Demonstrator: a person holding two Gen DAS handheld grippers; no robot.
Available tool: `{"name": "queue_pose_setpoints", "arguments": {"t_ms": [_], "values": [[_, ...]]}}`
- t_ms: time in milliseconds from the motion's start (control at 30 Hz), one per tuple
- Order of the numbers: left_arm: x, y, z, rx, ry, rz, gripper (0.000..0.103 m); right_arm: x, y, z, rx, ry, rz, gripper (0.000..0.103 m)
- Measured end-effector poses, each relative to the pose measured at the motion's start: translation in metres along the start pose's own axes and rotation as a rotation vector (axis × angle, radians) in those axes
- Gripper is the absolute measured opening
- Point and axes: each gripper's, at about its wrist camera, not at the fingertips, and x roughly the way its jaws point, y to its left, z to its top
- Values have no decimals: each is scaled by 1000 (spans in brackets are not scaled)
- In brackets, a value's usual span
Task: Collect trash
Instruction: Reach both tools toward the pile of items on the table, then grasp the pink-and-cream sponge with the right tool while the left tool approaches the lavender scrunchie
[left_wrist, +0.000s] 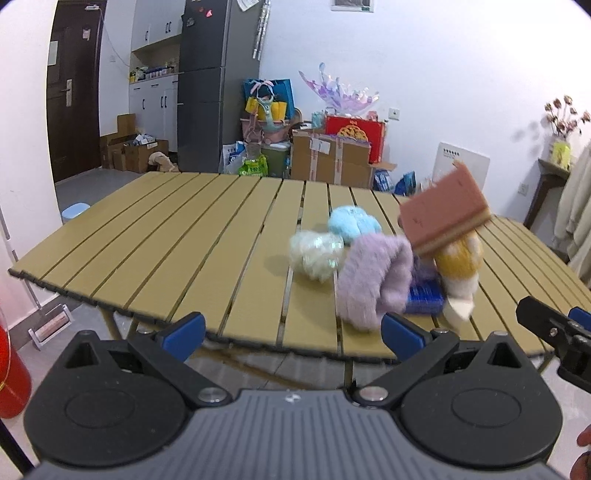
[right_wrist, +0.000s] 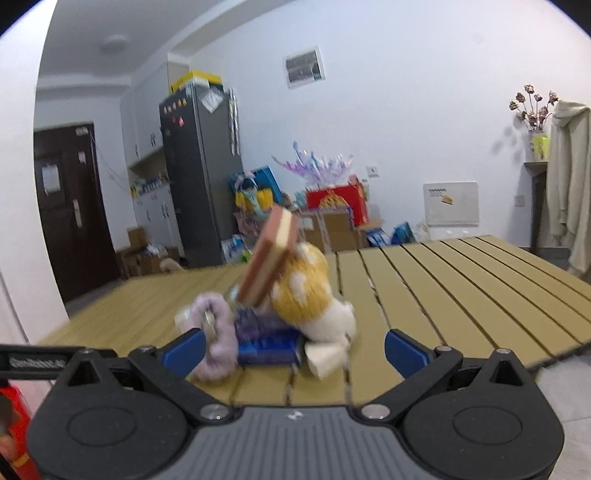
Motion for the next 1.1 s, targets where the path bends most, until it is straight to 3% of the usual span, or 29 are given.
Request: {"name": "queue_pose_setpoints", "arguments": {"t_ms": [200, 533, 700, 767, 833, 1100], "values": [[30, 2, 23, -16, -38, 16, 103, 44, 3, 13, 17, -70, 9, 103], [64, 16, 33, -36, -2, 38, 103, 110, 9, 38, 7, -102, 22, 100], [70, 19, 35, -43, 3, 46, 103, 132, 9, 41, 2, -101, 55, 75], [71, 19, 35, -42, 3, 48, 103, 138, 10, 41, -6, -99, 66, 51], [72, 19, 34, -39, 5, 53, 103, 142, 11, 41, -9, -94, 69, 38], [77, 13, 31, -31, 16, 56, 103, 134, 6, 38, 22, -124, 104, 35]]}}
